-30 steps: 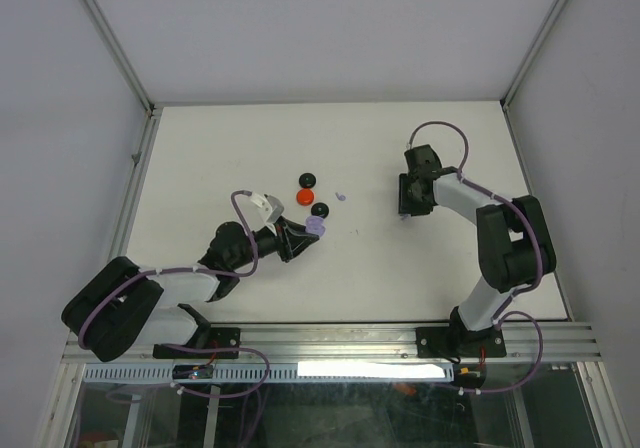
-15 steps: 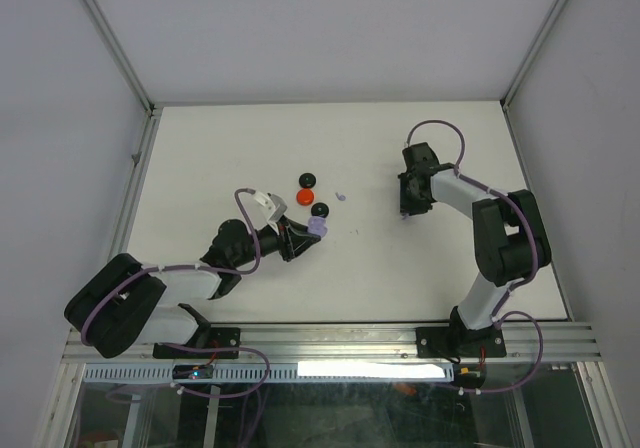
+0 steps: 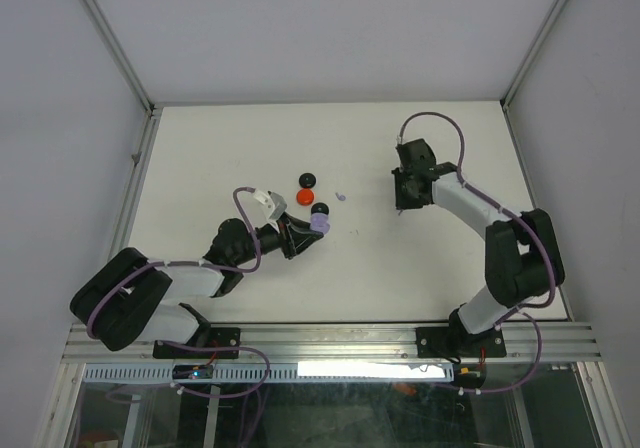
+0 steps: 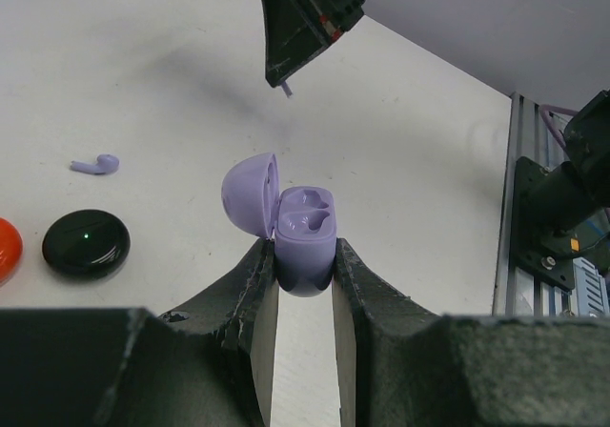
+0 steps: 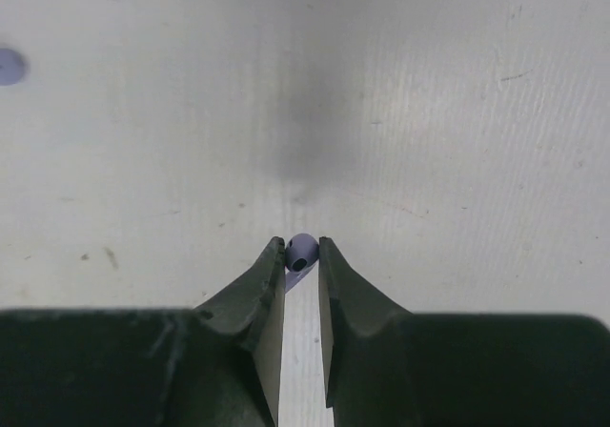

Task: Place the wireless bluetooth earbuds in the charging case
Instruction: Pick up the earbud from the center of the board, then place the earbud in the charging case.

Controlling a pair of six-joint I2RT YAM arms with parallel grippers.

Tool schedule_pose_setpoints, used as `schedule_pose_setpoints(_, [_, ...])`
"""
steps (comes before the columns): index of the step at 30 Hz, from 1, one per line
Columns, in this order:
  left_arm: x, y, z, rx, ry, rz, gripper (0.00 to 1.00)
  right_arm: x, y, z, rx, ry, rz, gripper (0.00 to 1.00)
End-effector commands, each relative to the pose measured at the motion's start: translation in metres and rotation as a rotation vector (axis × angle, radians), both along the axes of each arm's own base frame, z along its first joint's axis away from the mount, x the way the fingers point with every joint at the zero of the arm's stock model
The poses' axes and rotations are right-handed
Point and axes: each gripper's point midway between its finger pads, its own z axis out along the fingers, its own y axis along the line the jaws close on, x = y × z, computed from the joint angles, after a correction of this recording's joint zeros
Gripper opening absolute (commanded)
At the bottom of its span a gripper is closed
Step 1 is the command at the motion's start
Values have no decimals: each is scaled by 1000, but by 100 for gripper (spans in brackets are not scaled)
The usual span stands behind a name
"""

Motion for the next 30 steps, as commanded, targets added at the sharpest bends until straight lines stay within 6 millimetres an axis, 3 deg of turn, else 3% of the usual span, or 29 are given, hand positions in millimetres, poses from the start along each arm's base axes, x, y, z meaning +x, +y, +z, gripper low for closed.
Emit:
schedule_pose_setpoints(1, [4,-4,32,-87,-114,-11,0,20,27,89,53,-263,75,15])
schedule_pose_setpoints(8, [10,-8,54,-131,-227,-19,0,-3,81,170,156,-522,241,12])
schedule_pose_setpoints(12, [10,-12,68,-157,-277,-38,0,-25,110,204,213,-642,339,12])
schedule_pose_setpoints(13, [12,-14,62,-149,-273,-43,0,-32,118,211,226,-672,370,11])
schedule_pose_setpoints(23, [10,-20,85,-247,-388,-80,0,-80,162,256,356,-926,564,10])
schedule_pose_setpoints(30, [8,-19,100,-284,-446,-77,0,-99,179,261,408,-1009,662,10])
